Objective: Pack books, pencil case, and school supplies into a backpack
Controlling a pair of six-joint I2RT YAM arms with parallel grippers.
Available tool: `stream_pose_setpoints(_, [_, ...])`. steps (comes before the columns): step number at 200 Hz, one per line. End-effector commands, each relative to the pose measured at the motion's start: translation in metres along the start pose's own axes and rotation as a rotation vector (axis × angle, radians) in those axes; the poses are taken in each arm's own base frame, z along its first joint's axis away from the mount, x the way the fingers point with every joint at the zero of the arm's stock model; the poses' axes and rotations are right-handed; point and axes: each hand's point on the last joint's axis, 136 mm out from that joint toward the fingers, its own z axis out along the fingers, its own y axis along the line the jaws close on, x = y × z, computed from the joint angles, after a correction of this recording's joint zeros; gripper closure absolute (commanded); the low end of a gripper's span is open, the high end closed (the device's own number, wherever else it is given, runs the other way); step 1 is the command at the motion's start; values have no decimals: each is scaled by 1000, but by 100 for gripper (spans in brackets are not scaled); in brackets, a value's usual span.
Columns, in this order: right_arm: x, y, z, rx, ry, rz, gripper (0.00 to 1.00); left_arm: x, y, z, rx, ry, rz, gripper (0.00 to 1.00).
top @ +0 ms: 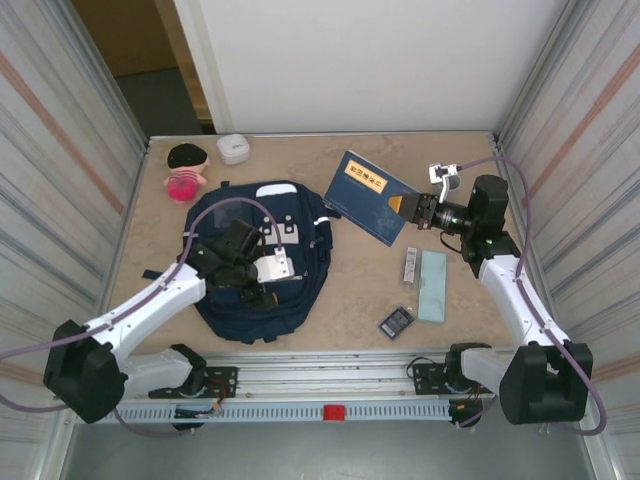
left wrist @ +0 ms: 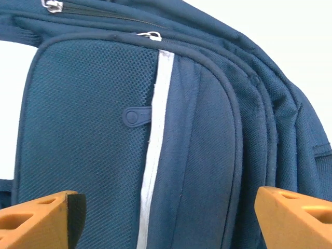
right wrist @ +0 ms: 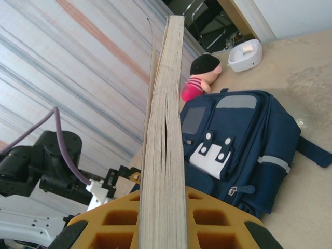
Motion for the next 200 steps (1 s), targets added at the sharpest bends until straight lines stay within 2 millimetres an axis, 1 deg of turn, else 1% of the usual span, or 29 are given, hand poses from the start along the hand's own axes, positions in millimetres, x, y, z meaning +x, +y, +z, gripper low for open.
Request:
stream_pose_setpoints(1, [-4, 9, -3, -7, -10, -18, 100, -7, -6, 10, 17, -33, 70, 12])
stream_pose_setpoints(28, [-1, 11, -5, -5, -11, -33, 100, 1, -4, 25, -31, -14, 109, 12])
stream_pose_setpoints(56, [1, 13, -8, 6, -14, -46, 100, 9, 3, 34, -68, 26, 97, 11])
stream_pose_setpoints(78, [3, 11, -10, 27, -19, -50, 100, 18, 12, 41, -136, 74, 91, 13])
stream_pose_setpoints(88, [4, 10, -10, 30, -20, -49, 100, 19, 14, 42, -155, 77, 83, 18])
stream_pose_setpoints(94, [4, 11, -11, 33, -22, -51, 100, 17, 16, 41, -162, 70, 75, 25])
stream_pose_setpoints(99, [4, 11, -11, 35, -23, -50, 100, 15, 17, 39, -163, 61, 66, 32])
stream_pose_setpoints(109, [4, 9, -12, 42, -24, -44, 100, 6, 18, 34, -166, 25, 51, 47])
stream_pose_setpoints(122, [4, 9, -14, 52, -28, -40, 100, -11, 19, 23, -163, -48, 34, 63])
stream_pose_setpoints(135, [4, 8, -16, 65, -34, -34, 100, -29, 23, 9, -173, -124, 2, 86])
stream_pose_setpoints(145, [3, 6, -18, 79, -40, -23, 100, -43, 29, -3, -194, -169, -30, 99])
stream_pose_setpoints(157, [3, -1, -21, 110, -46, 13, 100, -60, 35, -19, -200, -221, -72, 100])
stream_pose_setpoints(160, [1, 5, -24, 110, -58, 3, 100, -64, 36, -23, -197, -234, -80, 100])
stream_pose_setpoints(168, [1, 3, -29, 131, -67, 25, 100, -76, 39, -33, -196, -263, -112, 100])
stream_pose_setpoints(190, [6, -9, -40, 202, -71, 146, 100, -107, 52, -57, -177, -349, -240, 100])
stream_pose_setpoints(200, [10, -14, -46, 233, -71, 226, 100, -119, 57, -65, -161, -377, -292, 100])
